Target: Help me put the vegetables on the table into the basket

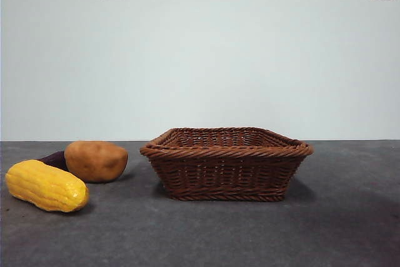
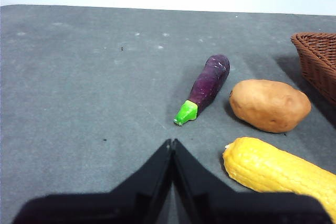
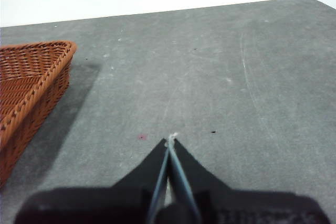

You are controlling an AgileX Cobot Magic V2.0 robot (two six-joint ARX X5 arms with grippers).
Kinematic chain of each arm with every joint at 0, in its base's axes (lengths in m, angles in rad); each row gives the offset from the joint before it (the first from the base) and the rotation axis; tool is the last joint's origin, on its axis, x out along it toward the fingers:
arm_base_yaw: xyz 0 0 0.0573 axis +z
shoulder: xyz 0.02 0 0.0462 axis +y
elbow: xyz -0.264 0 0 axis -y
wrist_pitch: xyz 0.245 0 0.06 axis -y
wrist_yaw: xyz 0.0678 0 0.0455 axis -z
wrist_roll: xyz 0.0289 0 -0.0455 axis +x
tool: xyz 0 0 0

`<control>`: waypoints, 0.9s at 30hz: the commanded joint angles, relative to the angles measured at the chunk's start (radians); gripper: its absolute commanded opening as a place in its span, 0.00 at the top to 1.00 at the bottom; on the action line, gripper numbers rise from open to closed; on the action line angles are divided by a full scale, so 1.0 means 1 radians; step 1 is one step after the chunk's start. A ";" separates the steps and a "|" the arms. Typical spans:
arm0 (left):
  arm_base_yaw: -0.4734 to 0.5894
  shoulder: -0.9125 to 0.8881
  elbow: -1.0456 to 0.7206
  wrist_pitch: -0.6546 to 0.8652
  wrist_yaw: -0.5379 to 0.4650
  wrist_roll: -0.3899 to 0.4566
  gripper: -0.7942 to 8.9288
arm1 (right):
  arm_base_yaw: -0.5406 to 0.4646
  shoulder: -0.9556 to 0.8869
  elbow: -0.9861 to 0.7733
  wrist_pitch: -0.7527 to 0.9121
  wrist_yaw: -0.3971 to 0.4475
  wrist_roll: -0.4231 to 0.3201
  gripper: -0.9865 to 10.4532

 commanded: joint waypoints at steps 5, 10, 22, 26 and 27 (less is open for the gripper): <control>0.003 0.003 0.025 -0.003 0.010 -0.079 0.92 | 0.000 0.000 0.012 0.123 -0.018 0.121 0.92; 0.003 0.023 0.137 -0.085 0.038 -0.100 0.92 | 0.000 0.025 0.103 0.130 -0.027 0.146 0.92; 0.003 0.216 0.446 -0.245 0.208 -0.102 0.92 | 0.000 0.315 0.523 -0.199 -0.198 0.079 0.92; 0.003 0.294 0.542 -0.307 0.288 -0.082 0.92 | 0.000 0.426 0.689 -0.366 -0.273 0.006 0.92; 0.003 0.317 0.575 -0.335 0.306 -0.072 0.92 | 0.000 0.457 0.738 -0.418 -0.287 -0.017 0.92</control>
